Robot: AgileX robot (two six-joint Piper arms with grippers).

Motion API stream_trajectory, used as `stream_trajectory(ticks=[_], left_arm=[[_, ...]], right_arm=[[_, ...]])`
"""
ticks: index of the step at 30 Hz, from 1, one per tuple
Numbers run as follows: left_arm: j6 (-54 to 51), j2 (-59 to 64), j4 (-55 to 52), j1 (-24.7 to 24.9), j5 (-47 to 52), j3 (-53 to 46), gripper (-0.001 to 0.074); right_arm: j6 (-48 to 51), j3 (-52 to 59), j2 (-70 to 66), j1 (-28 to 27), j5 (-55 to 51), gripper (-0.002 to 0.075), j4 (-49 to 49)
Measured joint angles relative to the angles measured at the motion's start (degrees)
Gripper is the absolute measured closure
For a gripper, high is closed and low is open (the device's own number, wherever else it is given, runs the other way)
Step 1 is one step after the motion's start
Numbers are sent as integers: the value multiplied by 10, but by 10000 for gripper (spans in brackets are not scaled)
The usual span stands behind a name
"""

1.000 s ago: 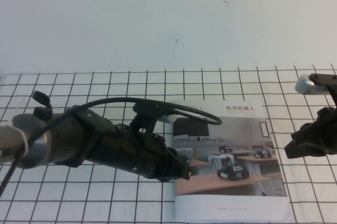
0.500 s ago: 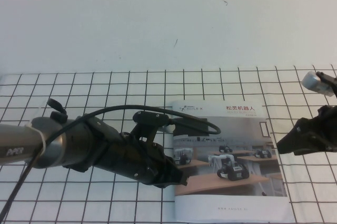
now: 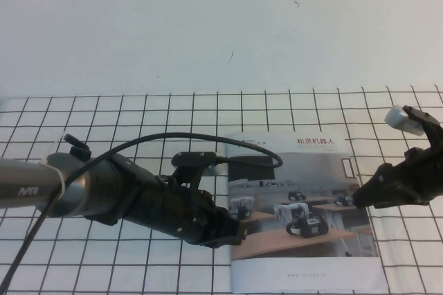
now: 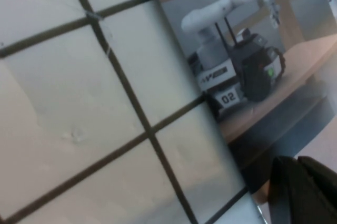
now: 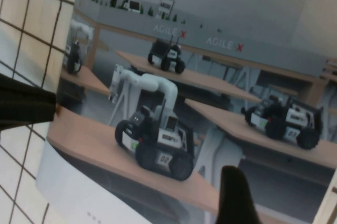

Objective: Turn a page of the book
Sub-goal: Open the closed book

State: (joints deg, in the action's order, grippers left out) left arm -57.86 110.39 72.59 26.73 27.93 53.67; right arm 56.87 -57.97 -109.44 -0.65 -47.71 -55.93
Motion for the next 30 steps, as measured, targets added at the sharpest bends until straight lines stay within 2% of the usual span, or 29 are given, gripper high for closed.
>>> stream_trajectory(ticks=[10, 20, 30], left_arm=[[-7, 4, 11, 0, 6, 1, 737], [-12, 5, 11, 0, 8, 2, 737], [-12, 5, 11, 0, 8, 3, 737]], right_arm=[[32, 0, -27, 21, 25, 323, -15], [35, 0, -27, 22, 57, 323, -18], [37, 0, -27, 22, 47, 323, -20]])
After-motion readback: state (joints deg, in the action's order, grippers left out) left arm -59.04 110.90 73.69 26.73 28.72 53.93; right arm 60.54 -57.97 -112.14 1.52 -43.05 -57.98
